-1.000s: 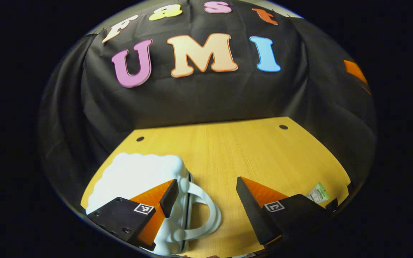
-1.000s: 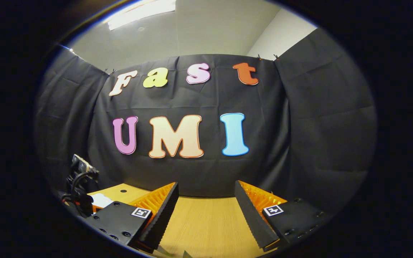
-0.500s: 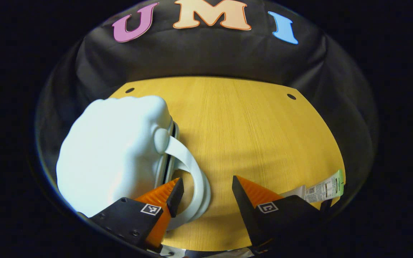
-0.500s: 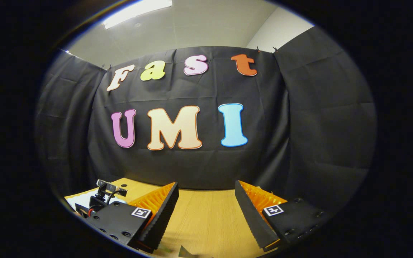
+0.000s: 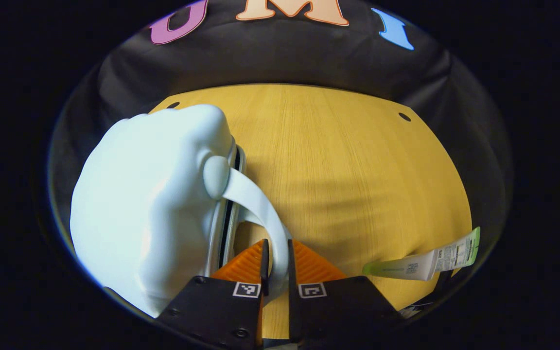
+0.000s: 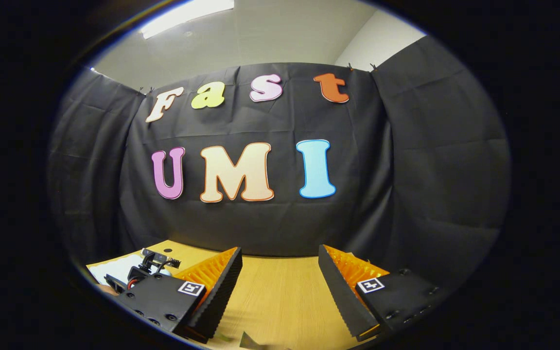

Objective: First open the suitcase, pack the skin care products into it, and then close the suitcase.

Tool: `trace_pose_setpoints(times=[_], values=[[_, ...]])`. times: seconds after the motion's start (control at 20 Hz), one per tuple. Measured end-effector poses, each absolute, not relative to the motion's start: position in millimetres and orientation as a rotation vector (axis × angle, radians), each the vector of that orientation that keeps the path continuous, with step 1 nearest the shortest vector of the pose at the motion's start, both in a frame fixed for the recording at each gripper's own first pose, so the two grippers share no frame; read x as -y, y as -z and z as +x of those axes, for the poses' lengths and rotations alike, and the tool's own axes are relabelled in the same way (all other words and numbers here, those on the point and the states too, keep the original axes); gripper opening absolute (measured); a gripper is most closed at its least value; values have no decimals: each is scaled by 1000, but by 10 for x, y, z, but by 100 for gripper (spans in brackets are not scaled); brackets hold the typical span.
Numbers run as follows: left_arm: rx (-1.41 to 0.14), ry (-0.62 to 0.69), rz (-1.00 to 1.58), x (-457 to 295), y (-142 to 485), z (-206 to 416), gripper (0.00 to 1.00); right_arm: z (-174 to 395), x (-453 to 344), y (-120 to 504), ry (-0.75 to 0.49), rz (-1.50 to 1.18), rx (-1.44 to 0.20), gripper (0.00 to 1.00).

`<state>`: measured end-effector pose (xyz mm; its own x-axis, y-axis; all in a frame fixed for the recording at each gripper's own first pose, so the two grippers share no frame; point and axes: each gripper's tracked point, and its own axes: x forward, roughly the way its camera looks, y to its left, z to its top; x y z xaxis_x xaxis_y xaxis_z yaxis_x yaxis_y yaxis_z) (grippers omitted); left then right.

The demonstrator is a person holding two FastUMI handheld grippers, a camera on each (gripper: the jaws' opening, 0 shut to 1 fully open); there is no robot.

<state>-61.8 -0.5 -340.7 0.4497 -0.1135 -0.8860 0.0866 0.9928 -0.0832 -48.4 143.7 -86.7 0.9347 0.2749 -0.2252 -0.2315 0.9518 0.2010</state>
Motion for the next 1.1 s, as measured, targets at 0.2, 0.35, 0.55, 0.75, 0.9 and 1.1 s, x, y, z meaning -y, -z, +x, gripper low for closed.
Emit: trace_pose_setpoints(times=[0.2,0.35,0.55,0.75,0.9,1.1], values=[[-1046,184,69,69,3229,-571,6,-484,-1508,896,-278,197,-255,97],[-1009,177,48,122,3021,-557,4,-501,-1591,894,-301,209,-249,97],[-963,186,-63,112,2757,-491,2,-526,-1750,865,-339,235,-242,97],[-888,176,-64,-61,2255,-291,1,-550,-1873,784,-372,237,-218,97],[-854,163,-156,-324,1877,-202,2,-565,-1949,772,-384,239,-218,97],[-754,125,-168,-887,1379,-21,2,-588,-2056,740,-390,244,-218,96]])
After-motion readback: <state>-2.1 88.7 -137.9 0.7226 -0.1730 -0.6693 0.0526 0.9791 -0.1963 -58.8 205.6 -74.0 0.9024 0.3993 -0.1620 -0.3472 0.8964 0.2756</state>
